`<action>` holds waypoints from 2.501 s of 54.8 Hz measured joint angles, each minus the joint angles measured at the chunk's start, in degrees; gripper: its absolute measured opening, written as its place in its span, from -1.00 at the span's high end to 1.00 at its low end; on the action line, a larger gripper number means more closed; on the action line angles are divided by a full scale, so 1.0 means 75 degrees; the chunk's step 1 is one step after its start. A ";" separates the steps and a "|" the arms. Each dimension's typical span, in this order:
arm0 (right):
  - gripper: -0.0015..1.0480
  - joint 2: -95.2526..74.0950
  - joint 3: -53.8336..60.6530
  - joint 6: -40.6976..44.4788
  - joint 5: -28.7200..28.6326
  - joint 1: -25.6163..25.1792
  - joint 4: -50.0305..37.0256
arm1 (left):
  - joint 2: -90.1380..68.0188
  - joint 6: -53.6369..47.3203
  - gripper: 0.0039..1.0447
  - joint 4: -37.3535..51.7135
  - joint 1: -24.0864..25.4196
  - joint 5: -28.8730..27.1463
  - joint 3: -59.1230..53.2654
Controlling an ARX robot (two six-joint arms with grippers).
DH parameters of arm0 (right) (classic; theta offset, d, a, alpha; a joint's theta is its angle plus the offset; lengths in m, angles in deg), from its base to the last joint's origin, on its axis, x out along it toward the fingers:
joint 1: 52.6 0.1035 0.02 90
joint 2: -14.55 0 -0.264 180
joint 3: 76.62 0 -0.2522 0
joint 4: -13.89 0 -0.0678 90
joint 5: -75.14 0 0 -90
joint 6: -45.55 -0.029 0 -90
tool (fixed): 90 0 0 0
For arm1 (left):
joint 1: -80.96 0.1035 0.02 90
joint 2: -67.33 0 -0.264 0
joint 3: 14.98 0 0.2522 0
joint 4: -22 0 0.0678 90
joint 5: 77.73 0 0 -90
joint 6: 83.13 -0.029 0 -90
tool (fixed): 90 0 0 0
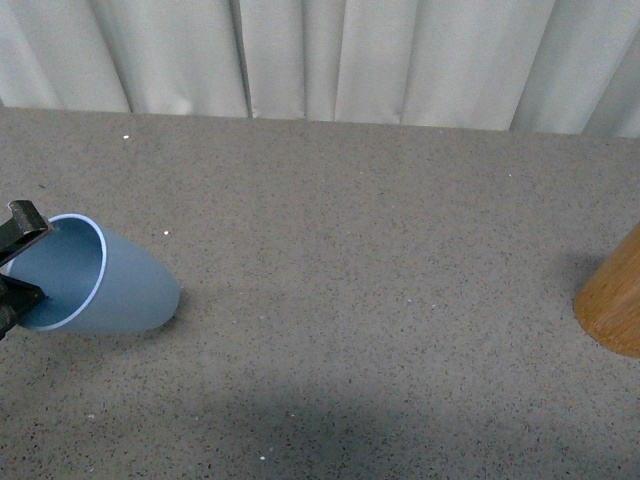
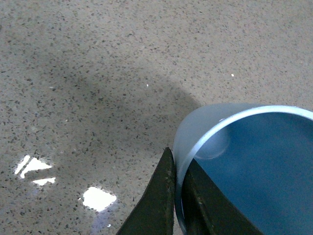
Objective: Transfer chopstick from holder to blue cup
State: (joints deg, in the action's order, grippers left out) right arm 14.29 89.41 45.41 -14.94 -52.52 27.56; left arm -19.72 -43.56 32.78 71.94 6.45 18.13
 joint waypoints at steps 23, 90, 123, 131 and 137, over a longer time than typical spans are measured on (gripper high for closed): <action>-0.81 0.0000 0.0000 0.0000 -0.0003 0.0000 0.0000 | 0.0268 0.0058 0.93 -0.0472 -0.1215 -0.0236 0.0758; -0.81 0.0000 0.0000 0.0000 0.0000 0.0000 0.0000 | -0.1239 0.0213 0.93 -0.0044 -0.2888 -0.1206 0.0903; -0.81 0.0000 0.0000 0.0000 -0.0003 0.0000 0.0000 | -0.1072 0.0195 -0.53 -0.0242 -0.3051 -0.1139 0.0944; -0.81 0.0000 0.0000 0.0000 0.0000 0.0000 0.0000 | -0.0819 0.0195 -0.91 -0.0326 -0.3045 -0.1148 0.0953; -0.81 0.0000 0.0000 -0.0003 0.0000 0.0000 0.0000 | -0.0638 0.0201 -0.87 -0.0452 -0.2993 -0.1186 0.0953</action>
State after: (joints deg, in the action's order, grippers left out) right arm 14.29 89.41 45.39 -14.94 -52.52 27.56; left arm -24.51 -42.05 29.39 49.50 -2.45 25.28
